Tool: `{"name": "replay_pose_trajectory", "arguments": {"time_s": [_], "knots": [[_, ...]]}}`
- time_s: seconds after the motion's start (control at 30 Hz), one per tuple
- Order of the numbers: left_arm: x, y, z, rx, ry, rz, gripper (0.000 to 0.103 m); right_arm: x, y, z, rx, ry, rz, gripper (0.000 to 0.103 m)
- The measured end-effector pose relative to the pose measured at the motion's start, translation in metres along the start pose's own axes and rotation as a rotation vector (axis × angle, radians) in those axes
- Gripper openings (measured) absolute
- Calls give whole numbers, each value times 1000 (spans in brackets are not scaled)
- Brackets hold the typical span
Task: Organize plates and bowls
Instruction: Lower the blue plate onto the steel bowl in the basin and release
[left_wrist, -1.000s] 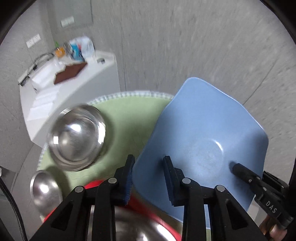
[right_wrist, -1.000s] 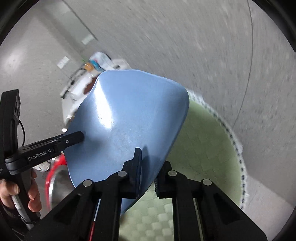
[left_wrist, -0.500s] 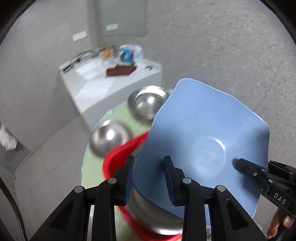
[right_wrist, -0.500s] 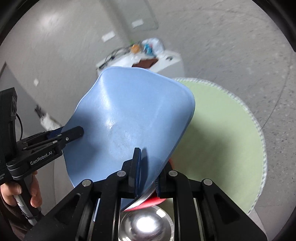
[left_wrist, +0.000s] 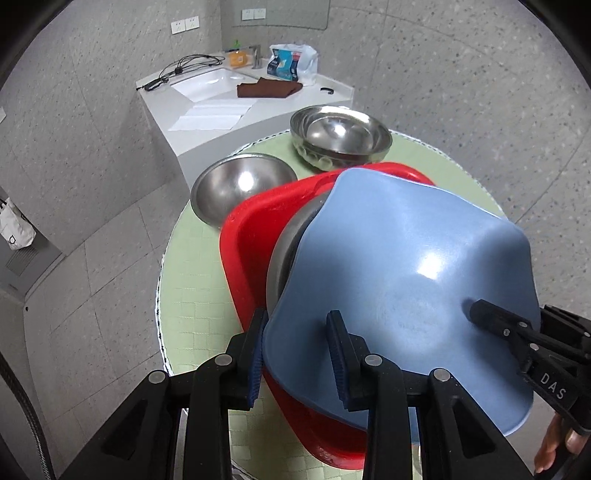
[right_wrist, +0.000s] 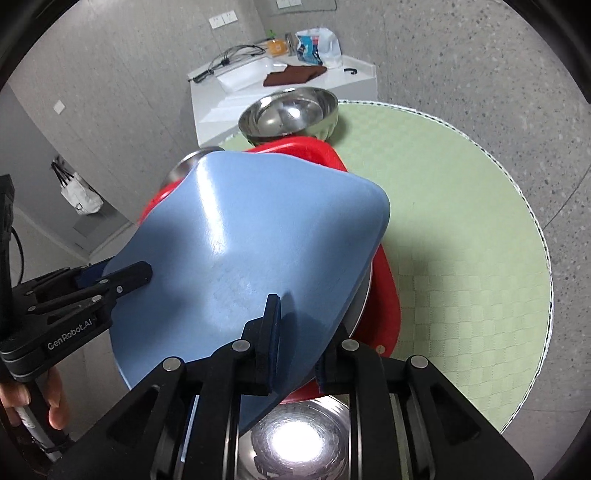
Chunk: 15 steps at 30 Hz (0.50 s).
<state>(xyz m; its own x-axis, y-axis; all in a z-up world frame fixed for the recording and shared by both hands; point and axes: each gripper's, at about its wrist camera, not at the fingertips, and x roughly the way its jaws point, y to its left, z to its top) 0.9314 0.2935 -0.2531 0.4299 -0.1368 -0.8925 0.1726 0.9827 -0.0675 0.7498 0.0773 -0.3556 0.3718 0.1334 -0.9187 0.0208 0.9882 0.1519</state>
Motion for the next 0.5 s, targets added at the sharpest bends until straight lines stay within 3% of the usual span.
{"name": "replay_pose_trajectory", "arguments": {"time_s": [0.2,0.4,0.5], "knots": [[14,2,-3,-11,5,3,29,8,1,2,-15,11,-21,21],[13,4,-8,-26,-11,-9,34,0,6,0,-24,9,13,39],[-2,4,-15,-32,-52,44,55,-9,6,-1,-22,-2,26,47]]}}
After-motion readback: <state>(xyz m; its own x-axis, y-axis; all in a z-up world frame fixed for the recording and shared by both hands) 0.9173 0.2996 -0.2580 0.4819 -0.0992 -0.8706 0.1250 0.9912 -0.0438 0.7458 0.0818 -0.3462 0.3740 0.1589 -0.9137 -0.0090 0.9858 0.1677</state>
